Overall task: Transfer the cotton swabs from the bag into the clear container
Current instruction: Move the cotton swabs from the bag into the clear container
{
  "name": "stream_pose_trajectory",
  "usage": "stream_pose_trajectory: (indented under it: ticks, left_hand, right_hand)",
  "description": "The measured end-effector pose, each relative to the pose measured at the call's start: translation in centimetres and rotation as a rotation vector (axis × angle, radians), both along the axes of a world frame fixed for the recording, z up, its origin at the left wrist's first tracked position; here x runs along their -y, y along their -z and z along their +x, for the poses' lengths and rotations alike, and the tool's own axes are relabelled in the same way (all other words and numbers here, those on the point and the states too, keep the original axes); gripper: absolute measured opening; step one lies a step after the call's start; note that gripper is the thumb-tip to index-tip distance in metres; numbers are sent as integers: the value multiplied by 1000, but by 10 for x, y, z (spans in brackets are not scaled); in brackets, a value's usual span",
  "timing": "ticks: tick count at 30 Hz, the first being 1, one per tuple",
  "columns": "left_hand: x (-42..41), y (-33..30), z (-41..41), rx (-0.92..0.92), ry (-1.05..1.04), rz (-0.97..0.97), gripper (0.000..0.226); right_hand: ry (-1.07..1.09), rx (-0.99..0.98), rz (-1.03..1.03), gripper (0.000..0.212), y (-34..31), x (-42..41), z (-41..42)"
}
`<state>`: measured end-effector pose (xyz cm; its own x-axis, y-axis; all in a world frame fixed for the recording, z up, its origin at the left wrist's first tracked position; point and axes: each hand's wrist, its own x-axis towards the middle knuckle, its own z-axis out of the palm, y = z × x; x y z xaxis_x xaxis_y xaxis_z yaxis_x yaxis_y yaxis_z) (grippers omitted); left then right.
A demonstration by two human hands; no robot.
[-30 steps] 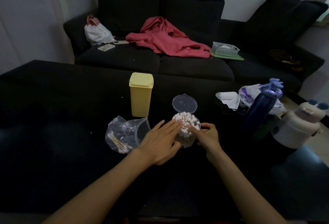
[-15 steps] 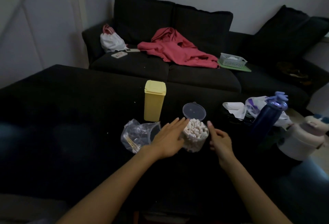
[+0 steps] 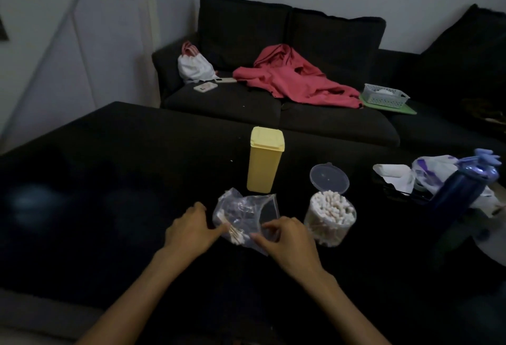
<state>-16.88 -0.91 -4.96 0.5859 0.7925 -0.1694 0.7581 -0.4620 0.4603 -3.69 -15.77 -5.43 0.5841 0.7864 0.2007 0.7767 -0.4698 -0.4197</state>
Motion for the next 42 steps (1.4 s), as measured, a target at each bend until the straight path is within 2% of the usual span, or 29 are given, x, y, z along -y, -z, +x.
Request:
stream_pose_trajectory:
  ticks: [2,3,5,7,9,11,13,18,20,25,31,38,42]
  left_hand:
    - [-2,10,7,63,47,-101,44]
    - [-3,13,10,101,61,-130,36]
    - [-2,19,16,208,52,-184,28]
    - [1,18,22,409,4,-385,25]
    - [8,10,27,555,-55,-690,22]
    - [13,4,29,562,-47,-842,22]
    - [17,1,30,530,2,-905,25]
    - [22,-3,30,494,83,-990,28]
    - [22,-2,30,473,96,-989,28]
    - [20,-1,28,476,84,-997,26]
    - [22,-9,29,561,52,-1084,15]
    - [26,-2,26,542,54,-960,21]
    - [32,-2,29,552,30,-776,15]
  right_hand:
    - [-40,56,-47,25,7,-5,5]
    - [-71,-10,-23,20,7,-5,8]
    - [-133,-364,80,14,-2,-3,14]
    - [-186,-697,174,16,-18,5,19]
    - [-157,-860,217,22,-30,15,27]
    - [-48,-977,309,25,-35,22,37]
    - [27,-973,341,20,-35,26,43]
    - [-3,-698,166,9,-21,25,39]
    - [-35,-643,134,12,-15,22,37]
    - [-170,-705,87,11,-9,21,33]
    - [-113,-799,199,13,-8,17,27]
    - [-100,-899,152,6,-6,15,22]
    - [-89,-1023,118,6,-7,14,16]
